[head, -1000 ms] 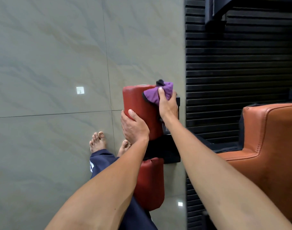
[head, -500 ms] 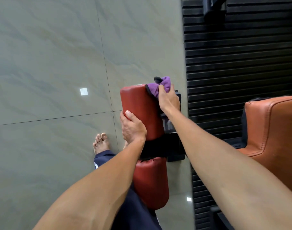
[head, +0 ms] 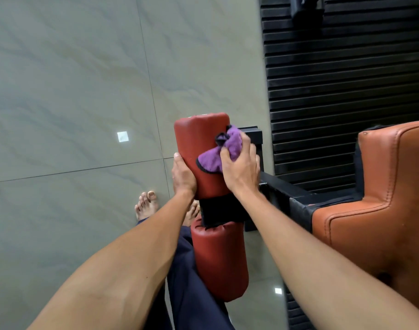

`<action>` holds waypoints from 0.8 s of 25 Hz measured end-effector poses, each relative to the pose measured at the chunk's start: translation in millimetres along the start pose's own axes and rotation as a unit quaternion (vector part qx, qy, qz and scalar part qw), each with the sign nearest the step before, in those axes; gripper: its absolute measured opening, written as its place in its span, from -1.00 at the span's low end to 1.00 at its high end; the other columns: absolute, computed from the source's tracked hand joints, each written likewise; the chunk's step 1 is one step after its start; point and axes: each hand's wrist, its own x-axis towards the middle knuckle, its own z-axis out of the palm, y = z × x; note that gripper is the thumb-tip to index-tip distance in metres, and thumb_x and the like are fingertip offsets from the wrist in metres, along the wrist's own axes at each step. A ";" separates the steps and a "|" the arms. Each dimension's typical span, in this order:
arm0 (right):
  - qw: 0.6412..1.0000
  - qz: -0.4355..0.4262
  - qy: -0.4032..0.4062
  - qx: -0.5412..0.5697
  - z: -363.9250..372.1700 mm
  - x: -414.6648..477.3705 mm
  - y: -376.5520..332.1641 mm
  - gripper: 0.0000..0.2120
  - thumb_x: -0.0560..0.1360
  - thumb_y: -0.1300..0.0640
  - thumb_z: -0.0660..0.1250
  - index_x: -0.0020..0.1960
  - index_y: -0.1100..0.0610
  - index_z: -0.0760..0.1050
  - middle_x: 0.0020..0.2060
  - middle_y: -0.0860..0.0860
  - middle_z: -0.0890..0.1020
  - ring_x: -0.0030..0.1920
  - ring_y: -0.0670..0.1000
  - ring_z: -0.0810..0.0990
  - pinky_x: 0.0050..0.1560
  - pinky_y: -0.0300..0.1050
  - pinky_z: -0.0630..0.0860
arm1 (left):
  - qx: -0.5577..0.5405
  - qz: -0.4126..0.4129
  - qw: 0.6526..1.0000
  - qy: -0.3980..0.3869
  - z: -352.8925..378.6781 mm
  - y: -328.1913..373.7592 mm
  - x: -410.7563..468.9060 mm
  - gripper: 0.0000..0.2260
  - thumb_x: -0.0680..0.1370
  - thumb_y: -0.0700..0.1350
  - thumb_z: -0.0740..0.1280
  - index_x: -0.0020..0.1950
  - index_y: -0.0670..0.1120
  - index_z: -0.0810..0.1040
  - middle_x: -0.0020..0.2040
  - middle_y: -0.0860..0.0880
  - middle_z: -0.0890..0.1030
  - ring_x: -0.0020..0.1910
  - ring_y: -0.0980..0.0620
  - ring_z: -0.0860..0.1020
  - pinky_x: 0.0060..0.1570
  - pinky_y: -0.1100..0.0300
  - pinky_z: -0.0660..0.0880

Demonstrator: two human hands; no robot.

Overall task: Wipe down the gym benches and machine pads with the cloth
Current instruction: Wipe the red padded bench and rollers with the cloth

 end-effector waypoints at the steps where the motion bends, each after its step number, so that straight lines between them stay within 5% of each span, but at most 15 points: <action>1: 1.000 -0.009 0.001 0.010 0.3 15.3 -9.8 -0.45 0.57 -0.12 0.30 0.52 -0.09 0.28 0.32 0.10 0.47 0.30 0.24 0.44 0.34 0.02 0.29 | -0.020 -0.007 1.000 0.002 0.0 -10.4 12.4 -0.21 0.44 0.46 -0.07 0.31 -0.04 0.60 0.23 -0.11 0.64 0.24 -0.11 0.57 0.39 -0.09 0.40; 4: 0.999 -0.020 0.013 0.025 0.4 17.2 -13.2 -0.44 0.57 -0.12 0.32 0.53 -0.08 0.29 0.32 0.10 0.48 0.29 0.25 0.46 0.33 0.04 0.33 | 0.002 -0.018 1.000 0.001 -2.4 -7.5 7.3 -0.18 0.43 0.47 -0.11 0.33 -0.03 0.58 0.27 -0.11 0.63 0.28 -0.13 0.55 0.40 -0.09 0.37; 8: 0.998 -0.057 -0.019 -0.012 -2.2 -64.5 35.8 -0.31 0.45 -0.20 0.26 0.56 -0.12 0.24 0.33 0.08 0.43 0.32 0.24 0.41 0.32 0.10 0.37 | 0.035 -0.002 0.996 0.079 13.5 18.9 -38.2 -0.50 0.72 0.10 -0.05 0.54 -0.13 0.34 0.49 -0.19 0.42 0.46 -0.18 0.37 0.44 0.00 0.25; 13: 0.998 -0.024 -0.047 -0.031 -7.5 -31.8 38.5 -0.42 0.57 -0.14 0.27 0.55 -0.14 0.21 0.37 0.05 0.44 0.36 0.20 0.39 0.27 0.10 0.37 | 0.053 -0.003 0.985 0.165 32.8 24.7 -49.6 -0.42 0.63 0.19 -0.04 0.55 -0.07 0.31 0.50 -0.09 0.42 0.46 -0.12 0.37 0.44 -0.01 0.27; 17: 0.997 0.046 -0.063 0.016 -7.0 23.4 32.5 -0.49 0.48 -0.18 0.18 0.42 -0.11 0.32 0.24 0.08 0.59 0.22 0.25 0.54 0.18 0.09 0.47 | 0.082 -0.026 0.985 0.153 27.9 20.6 -39.2 -0.41 0.59 0.24 -0.10 0.52 0.04 0.36 0.43 -0.05 0.50 0.37 -0.15 0.47 0.33 -0.04 0.35; 20: 0.998 0.025 -0.032 0.054 -4.2 -17.7 36.3 -0.45 0.48 -0.17 0.25 0.45 -0.14 0.31 0.29 0.04 0.55 0.24 0.20 0.53 0.20 0.07 0.47 | 0.080 -0.040 0.992 0.091 13.8 17.8 -23.7 -0.50 0.69 0.18 -0.09 0.46 0.03 0.45 0.35 -0.13 0.56 0.32 -0.20 0.49 0.31 -0.03 0.34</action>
